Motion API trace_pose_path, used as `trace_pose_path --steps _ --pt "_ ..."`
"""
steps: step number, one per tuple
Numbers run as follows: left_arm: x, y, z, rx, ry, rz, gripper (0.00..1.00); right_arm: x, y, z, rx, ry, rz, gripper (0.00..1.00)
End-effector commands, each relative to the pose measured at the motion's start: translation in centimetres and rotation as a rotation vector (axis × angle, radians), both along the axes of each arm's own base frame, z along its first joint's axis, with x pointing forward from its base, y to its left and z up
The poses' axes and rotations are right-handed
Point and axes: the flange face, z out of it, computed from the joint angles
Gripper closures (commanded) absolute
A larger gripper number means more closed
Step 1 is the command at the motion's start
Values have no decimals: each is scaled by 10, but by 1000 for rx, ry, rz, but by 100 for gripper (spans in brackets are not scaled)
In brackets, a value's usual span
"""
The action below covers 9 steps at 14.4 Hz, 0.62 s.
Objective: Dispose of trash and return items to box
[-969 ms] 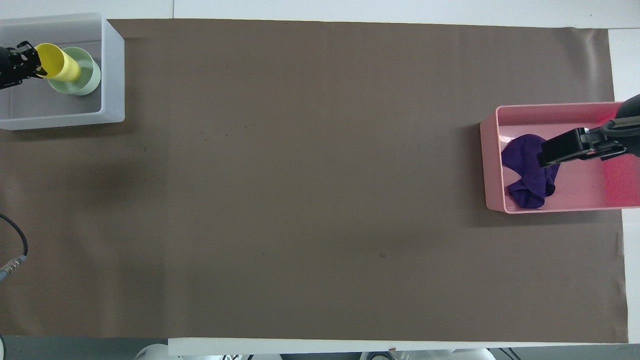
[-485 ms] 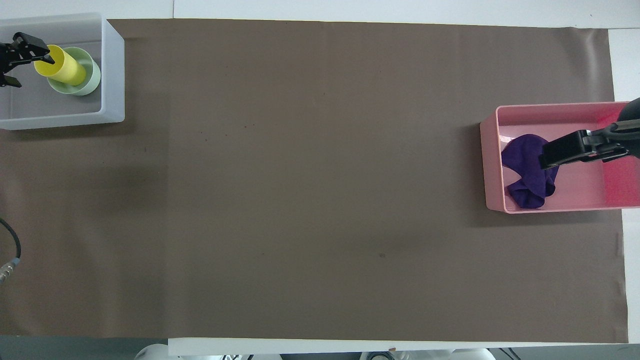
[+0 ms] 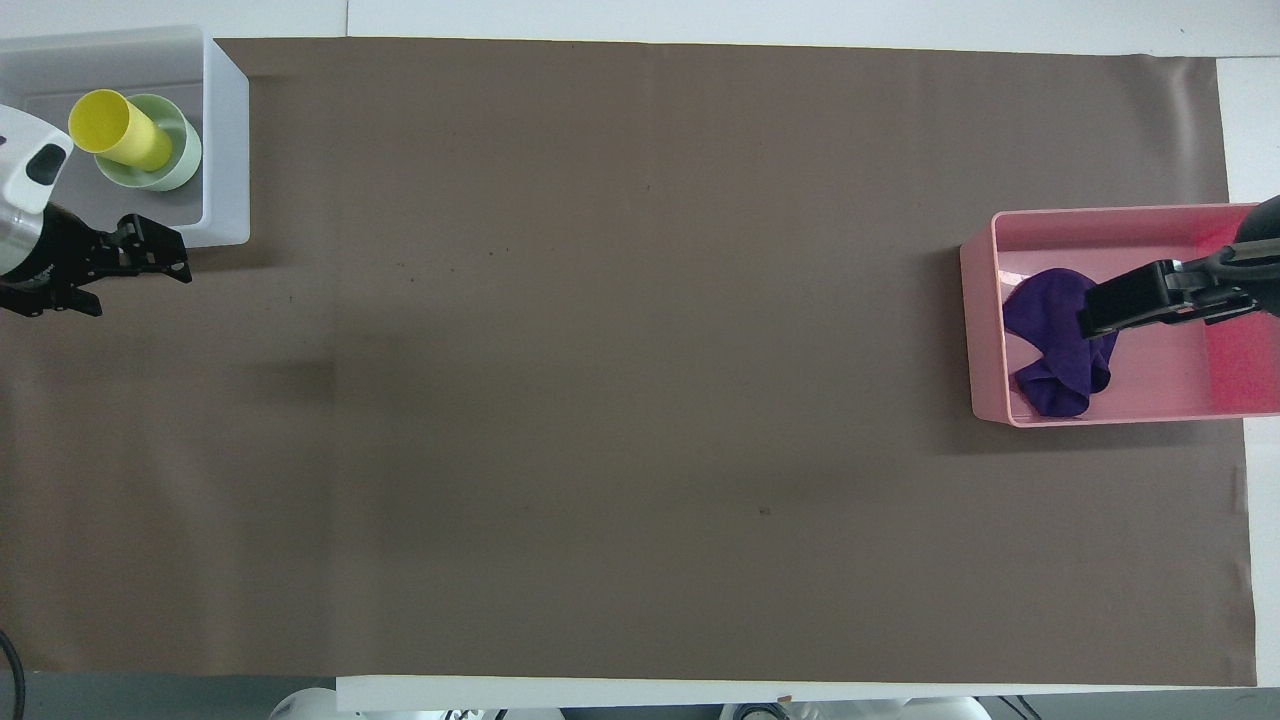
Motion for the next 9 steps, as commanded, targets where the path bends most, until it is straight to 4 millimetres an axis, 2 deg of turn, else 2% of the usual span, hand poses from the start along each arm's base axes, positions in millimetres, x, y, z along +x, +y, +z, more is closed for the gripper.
trace_pose_path --steps 1,2,3,5,6,9 --pt "-24 2 65 5 -30 -117 0 -3 -3 -1 6 6 0 0" --pt "-14 3 95 12 -28 -147 0 -3 -3 -1 5 6 0 1" --pt "8 3 113 14 -25 -145 0 -3 -3 -1 6 6 0 1" --pt "24 6 137 24 -31 -138 0 -3 -3 -1 6 6 0 1" --pt "30 6 134 30 -28 -138 0 -3 -3 -1 5 6 0 1" --pt "28 2 137 42 -27 -153 0 -3 -4 -1 5 6 -2 1"
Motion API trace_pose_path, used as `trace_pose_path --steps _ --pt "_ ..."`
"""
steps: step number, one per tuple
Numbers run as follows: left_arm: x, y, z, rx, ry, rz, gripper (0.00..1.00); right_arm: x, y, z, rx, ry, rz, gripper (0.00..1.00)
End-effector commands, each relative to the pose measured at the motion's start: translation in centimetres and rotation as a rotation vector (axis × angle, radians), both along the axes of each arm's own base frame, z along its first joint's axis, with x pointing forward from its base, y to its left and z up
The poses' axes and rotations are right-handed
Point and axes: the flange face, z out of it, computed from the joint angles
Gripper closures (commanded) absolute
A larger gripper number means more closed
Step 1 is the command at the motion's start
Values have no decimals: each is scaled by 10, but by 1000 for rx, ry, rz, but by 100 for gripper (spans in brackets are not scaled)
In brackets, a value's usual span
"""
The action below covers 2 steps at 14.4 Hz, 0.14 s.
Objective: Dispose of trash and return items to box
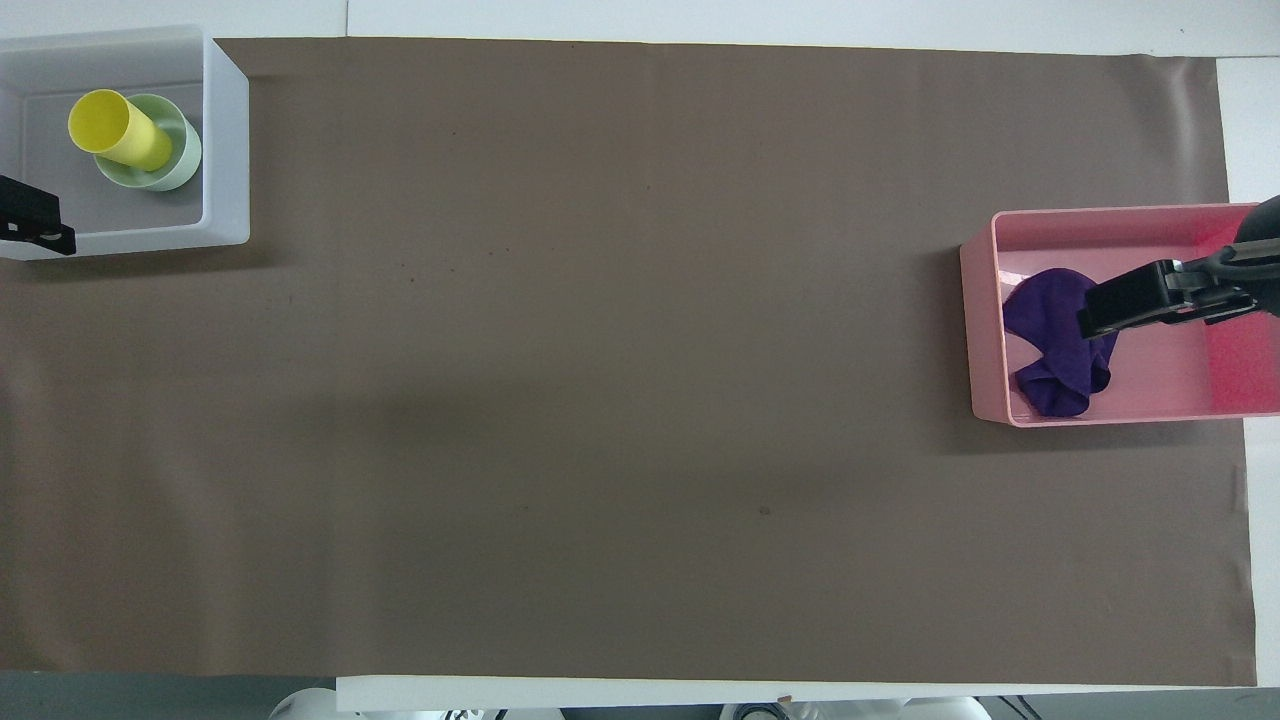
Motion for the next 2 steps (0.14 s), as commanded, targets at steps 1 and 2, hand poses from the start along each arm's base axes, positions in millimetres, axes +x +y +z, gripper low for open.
trace_pose_path --steps 1,2 --pt "6 2 2 23 22 -32 0 -3 -3 -1 5 6 0 1" --pt "6 3 2 22 22 -30 0 -3 -3 -1 5 6 0 1"
